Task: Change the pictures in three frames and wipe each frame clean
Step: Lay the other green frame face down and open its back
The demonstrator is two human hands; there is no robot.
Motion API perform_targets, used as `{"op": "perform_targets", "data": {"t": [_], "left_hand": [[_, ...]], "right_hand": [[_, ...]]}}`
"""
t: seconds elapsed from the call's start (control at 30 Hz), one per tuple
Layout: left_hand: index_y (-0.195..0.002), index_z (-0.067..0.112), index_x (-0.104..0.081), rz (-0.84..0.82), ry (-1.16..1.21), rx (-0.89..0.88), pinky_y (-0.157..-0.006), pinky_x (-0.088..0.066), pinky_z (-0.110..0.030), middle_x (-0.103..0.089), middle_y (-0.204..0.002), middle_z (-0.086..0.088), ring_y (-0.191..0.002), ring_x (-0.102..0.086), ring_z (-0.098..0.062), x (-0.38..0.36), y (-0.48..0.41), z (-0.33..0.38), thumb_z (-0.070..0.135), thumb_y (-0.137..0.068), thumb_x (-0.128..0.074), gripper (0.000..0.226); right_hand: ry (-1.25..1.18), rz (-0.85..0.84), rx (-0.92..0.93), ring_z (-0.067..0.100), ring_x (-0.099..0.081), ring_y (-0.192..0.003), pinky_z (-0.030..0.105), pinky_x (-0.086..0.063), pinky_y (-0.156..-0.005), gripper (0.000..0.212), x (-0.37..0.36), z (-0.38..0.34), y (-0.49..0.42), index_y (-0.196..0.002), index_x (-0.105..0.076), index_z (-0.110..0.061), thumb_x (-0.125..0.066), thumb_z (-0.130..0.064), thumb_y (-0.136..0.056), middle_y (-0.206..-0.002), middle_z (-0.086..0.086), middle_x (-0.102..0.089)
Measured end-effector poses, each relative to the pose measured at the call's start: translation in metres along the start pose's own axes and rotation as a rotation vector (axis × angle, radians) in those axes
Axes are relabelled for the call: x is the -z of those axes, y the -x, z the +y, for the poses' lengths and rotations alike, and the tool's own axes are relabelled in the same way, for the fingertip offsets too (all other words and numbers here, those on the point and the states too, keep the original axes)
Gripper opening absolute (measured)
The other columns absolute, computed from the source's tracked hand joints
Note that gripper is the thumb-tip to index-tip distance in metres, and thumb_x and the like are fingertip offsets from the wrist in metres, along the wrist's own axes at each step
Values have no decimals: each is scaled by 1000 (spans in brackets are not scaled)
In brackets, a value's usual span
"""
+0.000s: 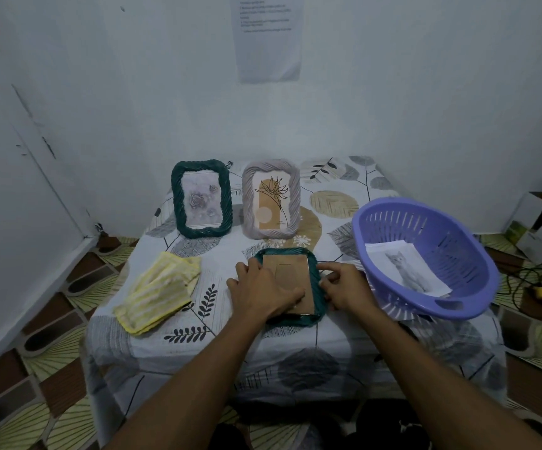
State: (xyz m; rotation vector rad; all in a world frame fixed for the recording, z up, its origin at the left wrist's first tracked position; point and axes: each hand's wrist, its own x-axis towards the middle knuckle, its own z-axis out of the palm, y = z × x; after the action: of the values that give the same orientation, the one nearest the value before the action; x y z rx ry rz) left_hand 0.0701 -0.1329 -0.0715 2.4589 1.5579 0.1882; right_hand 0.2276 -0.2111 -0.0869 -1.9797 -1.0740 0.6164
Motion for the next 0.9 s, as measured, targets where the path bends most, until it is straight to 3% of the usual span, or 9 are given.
{"op": "perform_targets", "data": {"t": [0.13,0.23,0.33,0.47,0.53,0.7,0.8,0.9], "left_hand": [[-105,13,-58,41,83,8,-89,-42,-44,-45,-114,-6,-109,-39,-27,3,-1,-1,75,-60,-51,77],[-97,15,-57,51,140,12,-84,-49,-43,-46,-109,-6,-103,-45,-25,7,0,-3,73,-59,-55,70],[-95,15,-55,90,212,16,-80,-52,-42,-47,-105,-5,-98,-50,-24,13,1,-4,70,-58,-59,66],[-70,22,-49,125,345,22,-71,-55,-38,-55,-93,-5,-84,-59,-23,23,-4,-10,66,-56,-61,48],[-60,23,-49,118,415,32,-64,-56,-35,-63,-83,-6,-75,-63,-23,26,-9,-16,67,-50,-57,46],[-52,12,-62,93,561,69,-54,-52,-30,-65,-60,-3,-58,-61,-17,40,-14,-30,61,-49,-54,50],[-46,17,-52,96,613,95,-47,-36,-23,-54,-50,1,-49,-50,-15,53,-15,-40,57,-54,-56,41],[-45,19,-50,107,606,109,-49,-38,-25,-53,-49,0,-47,-48,-14,60,-17,-53,56,-54,-57,39]], "right_hand": [[147,-24,94,12,-59,-64,30,-53,-70,37,0,-4,3,-123,-66,-21,-57,-3,-92,-91,9,-72],[179,-33,108,14,-62,-81,26,-51,-79,39,0,-6,4,-124,-66,-23,-57,-4,-91,-103,8,-73],[203,-51,113,16,-62,-83,25,-48,-76,39,1,-8,5,-124,-65,-25,-56,-6,-91,-97,5,-72],[292,-80,162,19,-63,-100,20,-42,-80,39,-2,-11,3,-124,-66,-25,-54,-5,-92,-118,4,-69],[326,-94,169,17,-62,-98,20,-42,-78,40,-3,-14,1,-123,-67,-25,-53,-5,-91,-121,3,-68],[387,-111,168,23,-63,-106,31,-51,-94,37,-3,-15,-2,-118,-70,-23,-53,-6,-90,-125,5,-67],[426,-113,168,24,-64,-104,29,-49,-92,38,-3,-16,-5,-118,-70,-22,-52,-5,-89,-124,6,-67],[447,-115,164,23,-64,-96,24,-47,-81,38,-2,-17,-8,-118,-70,-21,-51,-4,-90,-123,6,-67]]}}
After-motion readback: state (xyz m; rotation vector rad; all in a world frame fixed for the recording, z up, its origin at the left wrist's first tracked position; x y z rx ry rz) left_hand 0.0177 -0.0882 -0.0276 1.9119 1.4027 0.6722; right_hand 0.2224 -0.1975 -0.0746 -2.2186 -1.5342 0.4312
